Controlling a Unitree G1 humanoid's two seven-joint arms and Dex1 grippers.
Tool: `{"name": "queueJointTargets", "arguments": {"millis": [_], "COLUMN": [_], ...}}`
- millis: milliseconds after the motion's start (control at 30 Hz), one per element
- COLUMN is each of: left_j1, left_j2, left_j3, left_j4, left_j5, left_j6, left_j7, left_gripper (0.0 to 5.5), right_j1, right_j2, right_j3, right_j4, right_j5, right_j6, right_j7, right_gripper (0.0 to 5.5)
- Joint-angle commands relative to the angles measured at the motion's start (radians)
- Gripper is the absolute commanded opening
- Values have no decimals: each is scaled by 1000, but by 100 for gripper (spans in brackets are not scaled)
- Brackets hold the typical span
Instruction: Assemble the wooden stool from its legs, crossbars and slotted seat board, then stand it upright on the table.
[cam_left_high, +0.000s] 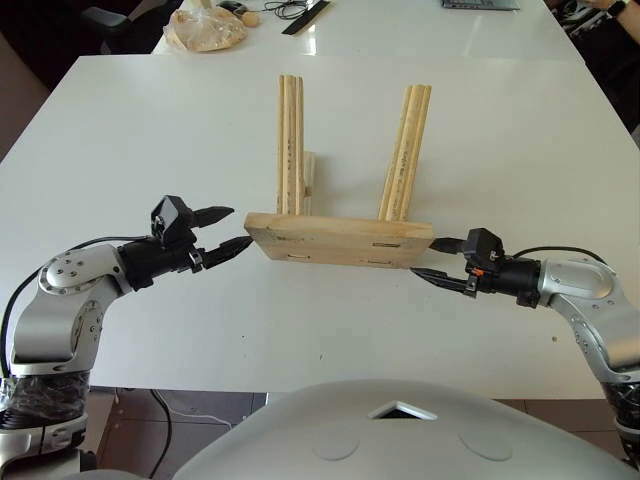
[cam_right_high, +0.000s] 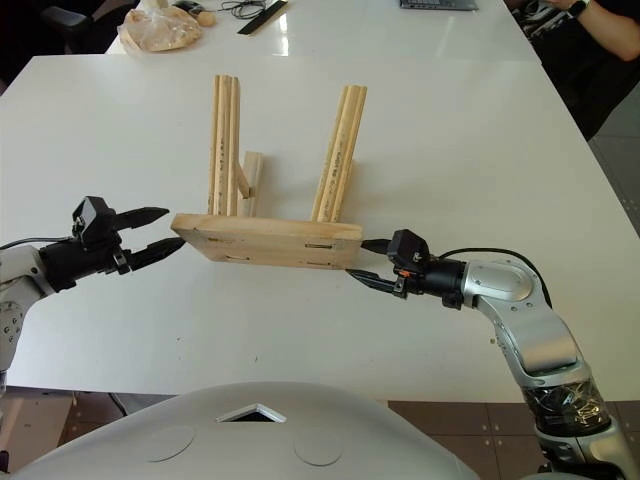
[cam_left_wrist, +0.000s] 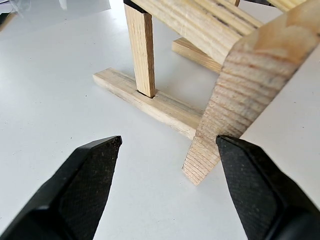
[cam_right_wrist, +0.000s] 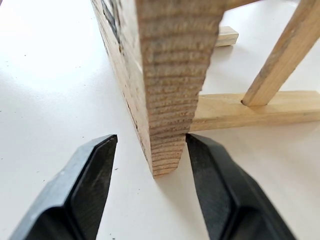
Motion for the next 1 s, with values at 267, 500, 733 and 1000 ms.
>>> {"name": "queueJointTargets", "arguments": {"millis": [267,500,733,1000], "left_j1": [-75,-106,-121,-126], "left_j2": [-5,13,5,7], "left_j3": [-101,-108,-123,-122], "left_j4": [74,115,141,170], "left_j5": [29,45,67,82], "left_j6": [-23,-31,-49,-65], "left_j7": [-80,-114,-123,-129], "left_gripper": [354,354,354,354], "right_j1": [-109,-168,-210,-261], "right_j2": [-26,11,32,-34], "right_j3": [74,67,88,22], "right_j4": [158,215,235,340], "right_j5": [13,29,14,-4], "right_j6": [-26,-25,-31,-71], "right_j7": [142,140,147,195], "right_gripper": [254,254,254,254]}}
